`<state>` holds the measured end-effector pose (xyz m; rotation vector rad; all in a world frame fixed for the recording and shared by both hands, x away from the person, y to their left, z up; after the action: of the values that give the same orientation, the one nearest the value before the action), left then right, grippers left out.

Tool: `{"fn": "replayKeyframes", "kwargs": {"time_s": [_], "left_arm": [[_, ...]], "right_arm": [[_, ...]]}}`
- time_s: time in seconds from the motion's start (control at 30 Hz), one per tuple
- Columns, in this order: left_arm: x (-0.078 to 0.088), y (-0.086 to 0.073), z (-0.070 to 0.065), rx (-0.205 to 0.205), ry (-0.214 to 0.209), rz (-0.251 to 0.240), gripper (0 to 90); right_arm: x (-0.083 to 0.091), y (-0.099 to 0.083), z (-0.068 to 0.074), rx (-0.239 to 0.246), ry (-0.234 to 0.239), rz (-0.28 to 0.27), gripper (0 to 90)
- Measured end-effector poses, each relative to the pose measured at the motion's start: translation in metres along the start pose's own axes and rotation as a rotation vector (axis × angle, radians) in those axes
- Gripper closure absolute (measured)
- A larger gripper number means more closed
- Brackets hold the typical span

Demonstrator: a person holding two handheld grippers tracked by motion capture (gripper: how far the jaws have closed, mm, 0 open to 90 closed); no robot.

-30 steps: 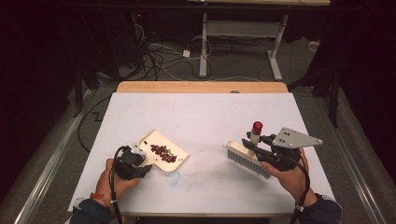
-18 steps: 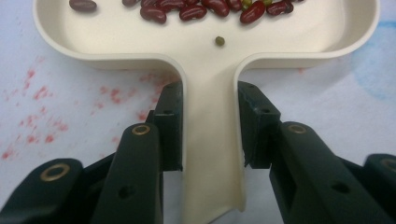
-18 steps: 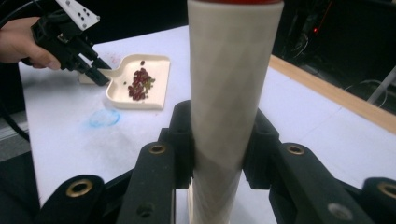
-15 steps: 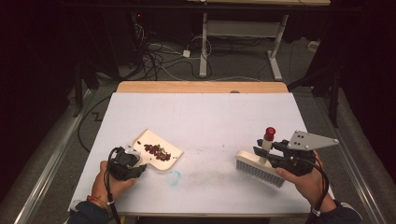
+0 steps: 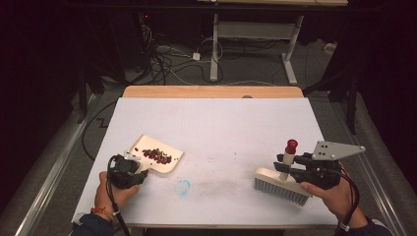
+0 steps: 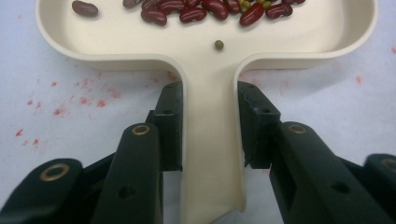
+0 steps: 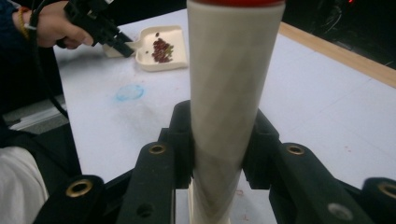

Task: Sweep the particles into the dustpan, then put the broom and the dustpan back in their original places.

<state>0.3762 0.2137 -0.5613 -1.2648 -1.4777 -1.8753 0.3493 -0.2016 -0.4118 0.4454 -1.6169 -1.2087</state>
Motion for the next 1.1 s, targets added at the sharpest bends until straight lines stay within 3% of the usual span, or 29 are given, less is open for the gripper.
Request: {"fn": "replayKeyframes", "kwargs": {"time_s": [0.13,0.2,0.3,0.6,0.83,1.1], "left_arm": [[-0.003,0.005,-0.005,0.026,0.008,-0.015,62.1],[-0.003,0.006,-0.01,0.047,0.003,-0.02,53.7],[-0.001,0.005,-0.018,0.049,-0.017,-0.027,48.3],[0.007,-0.005,-0.038,-0.027,-0.06,-0.043,44.1],[0.016,-0.008,-0.043,-0.09,-0.064,-0.073,44.6],[0.02,-0.011,-0.039,-0.098,-0.056,-0.101,44.0]], "right_arm": [[-0.004,-0.003,-0.002,-0.005,0.018,0.018,69.8],[-0.006,-0.004,-0.007,-0.016,0.017,0.018,69.8],[-0.009,-0.003,-0.015,-0.026,0.013,0.01,69.7],[-0.027,0.004,-0.043,-0.056,-0.024,0.01,67.6],[-0.04,0.006,-0.067,-0.084,-0.049,0.032,65.7],[-0.058,0.008,-0.087,-0.119,-0.085,0.056,64.0]]}}
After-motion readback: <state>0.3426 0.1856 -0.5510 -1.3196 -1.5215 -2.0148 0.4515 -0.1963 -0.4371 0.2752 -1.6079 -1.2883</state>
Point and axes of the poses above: each handheld gripper's, and its own axes: x roughly backward along the jaws, y roughly out of its top, z roughly to its left, the point moved 10 cm from there along -x, roughly forward along the jaws, and after that the axes turned 3 degrees about y, right-handed, at the moved point
